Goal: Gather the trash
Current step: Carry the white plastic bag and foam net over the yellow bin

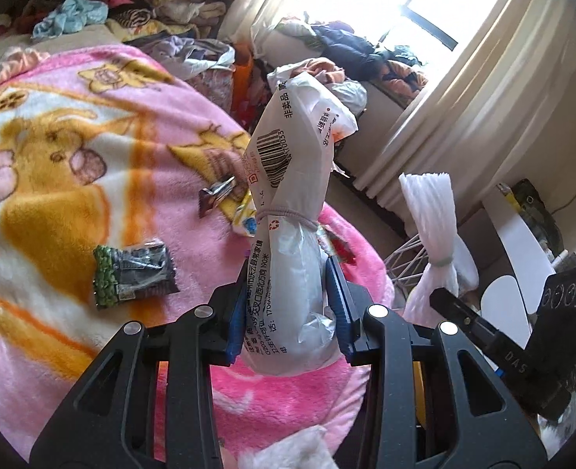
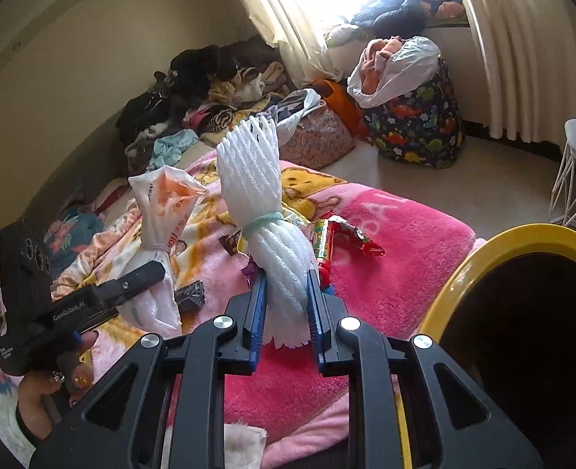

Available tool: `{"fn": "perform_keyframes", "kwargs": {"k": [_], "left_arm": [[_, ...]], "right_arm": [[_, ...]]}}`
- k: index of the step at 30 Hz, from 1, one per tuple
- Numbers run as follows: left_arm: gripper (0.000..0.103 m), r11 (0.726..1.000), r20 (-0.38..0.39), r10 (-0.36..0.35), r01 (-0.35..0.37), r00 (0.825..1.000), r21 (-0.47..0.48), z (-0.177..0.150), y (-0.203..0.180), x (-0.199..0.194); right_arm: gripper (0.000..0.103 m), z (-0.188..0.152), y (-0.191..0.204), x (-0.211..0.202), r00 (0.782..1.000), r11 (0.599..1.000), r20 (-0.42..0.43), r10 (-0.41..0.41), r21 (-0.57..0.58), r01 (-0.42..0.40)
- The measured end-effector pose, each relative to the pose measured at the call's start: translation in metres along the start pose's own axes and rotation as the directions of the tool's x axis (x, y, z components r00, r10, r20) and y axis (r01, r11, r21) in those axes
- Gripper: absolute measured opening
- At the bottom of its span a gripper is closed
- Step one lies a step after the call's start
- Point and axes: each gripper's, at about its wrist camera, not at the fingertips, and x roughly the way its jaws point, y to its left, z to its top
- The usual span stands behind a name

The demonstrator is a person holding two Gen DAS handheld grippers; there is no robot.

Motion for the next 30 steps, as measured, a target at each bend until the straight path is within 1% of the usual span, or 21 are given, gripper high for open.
{"fn": "perform_keyframes", "kwargs": {"k": [9,17,30], "left_arm": [[0.029,0.997,0.013,-0.039,0.039,0.999,0.060,-0.001,-0.030,-0.001],[0.029,0.993,0.026,-0.072,0.069,0.997,0.098,-0.001,-0.046,-0.003],[0.029,0.981,0.005,-0.114,0.112,0.993,0.157,-0.008,-0.075,0.002]], "right_arm": [[0.019,-0.009,-0.010,-0.022,0.999,0.999,0.033,-0.009,0.032,0.008],[0.019,-0.012,-0.016,-0.046,0.997,0.999,0.077,-0.027,0.046,0.024],[0.019,-0.020,-0.033,-0.071,0.989,0.993,0.127,-0.074,0.101,0.062]]}}
